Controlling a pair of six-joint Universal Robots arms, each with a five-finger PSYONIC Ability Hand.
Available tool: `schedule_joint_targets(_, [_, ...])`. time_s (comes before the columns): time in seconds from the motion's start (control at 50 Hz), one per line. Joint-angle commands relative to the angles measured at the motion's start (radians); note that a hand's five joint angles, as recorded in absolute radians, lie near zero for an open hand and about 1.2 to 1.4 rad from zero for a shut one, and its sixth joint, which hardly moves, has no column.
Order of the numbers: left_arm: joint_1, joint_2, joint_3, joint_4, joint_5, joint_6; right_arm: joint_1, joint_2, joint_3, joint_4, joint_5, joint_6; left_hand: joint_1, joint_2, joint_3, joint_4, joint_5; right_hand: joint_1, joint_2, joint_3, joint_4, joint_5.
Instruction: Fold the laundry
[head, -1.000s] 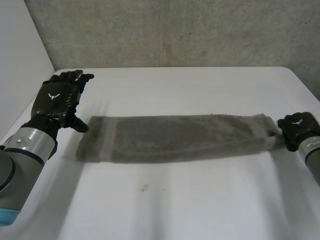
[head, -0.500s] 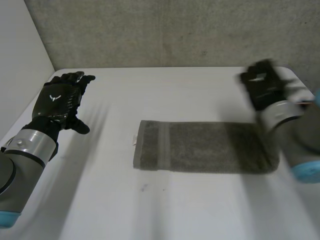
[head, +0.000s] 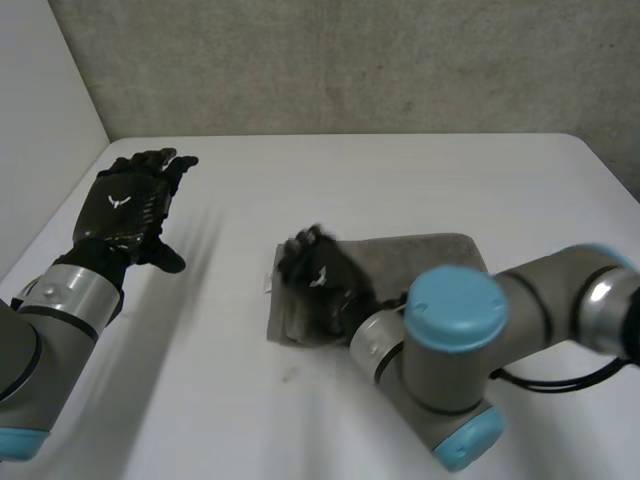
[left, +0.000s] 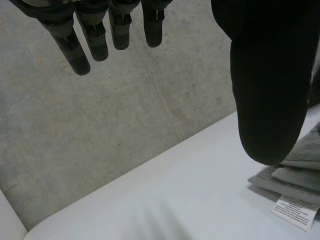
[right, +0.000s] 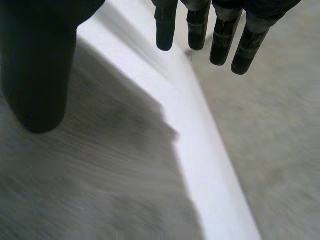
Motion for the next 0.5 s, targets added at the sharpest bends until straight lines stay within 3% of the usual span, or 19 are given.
schedule_joint_targets(0.02, [-0.006,-0.001,-0.007,0.001,0.000,0.000,-0.173,-0.184,0.082,0.038,0.060,0.193,-0.009,0.010,0.004,0.007,-0.032,-0.036,-0.051,-0.034,-0.059,-0.060])
schedule_joint_targets(0.1, [-0.024,-0.006,-0.013,0.001,0.002,0.000,-0.304,-0.240,0.179,0.142,0.054,0.304,-0.009,0.010,0.004,0.007,-0.032,-0.036,-0.051,-0.034,-0.059,-0.060])
schedule_joint_targets(0.26, [-0.107,-0.052,-0.004,0.004,0.002,0.001,-0.464,-0.259,0.354,0.170,-0.013,0.321,-0.009,0.010,0.004,0.007,-0.032,-0.036,-0.051,-0.034,-0.059,-0.060])
schedule_joint_targets(0.34, [-0.129,-0.058,-0.004,0.004,0.000,0.001,-0.509,-0.259,0.395,0.167,-0.050,0.325,-0.009,0.010,0.004,0.007,-0.032,0.092,0.076,0.093,0.069,0.068])
schedule_joint_targets(0.38, [-0.135,-0.059,-0.006,0.004,0.000,0.001,-0.536,-0.259,0.415,0.156,-0.067,0.325,-0.009,0.010,0.004,0.007,-0.032,0.375,0.359,0.376,0.352,0.351])
schedule_joint_targets(0.4, [-0.139,-0.059,-0.007,0.004,0.000,0.001,-0.536,-0.259,0.415,0.156,-0.067,0.325,-0.009,0.010,0.004,0.007,-0.032,0.376,0.361,0.378,0.354,0.353])
schedule_joint_targets(0.44, [-0.141,-0.061,-0.009,0.004,0.000,0.001,-0.558,-0.254,0.420,0.141,-0.070,0.325,-0.009,0.010,0.004,0.007,-0.032,0.782,0.767,0.784,0.760,0.759])
schedule_joint_targets(0.46, [-0.141,-0.061,-0.009,0.004,0.000,0.001,-0.558,-0.254,0.420,0.141,-0.070,0.325,-0.009,0.010,0.004,0.007,-0.032,0.784,0.769,0.786,0.762,0.761])
schedule_joint_targets(0.5, [-0.139,-0.061,-0.012,0.004,-0.002,0.001,-0.573,-0.253,0.418,0.132,-0.061,0.311,-0.009,0.010,0.004,0.007,-0.032,1.183,1.168,1.185,1.160,1.160])
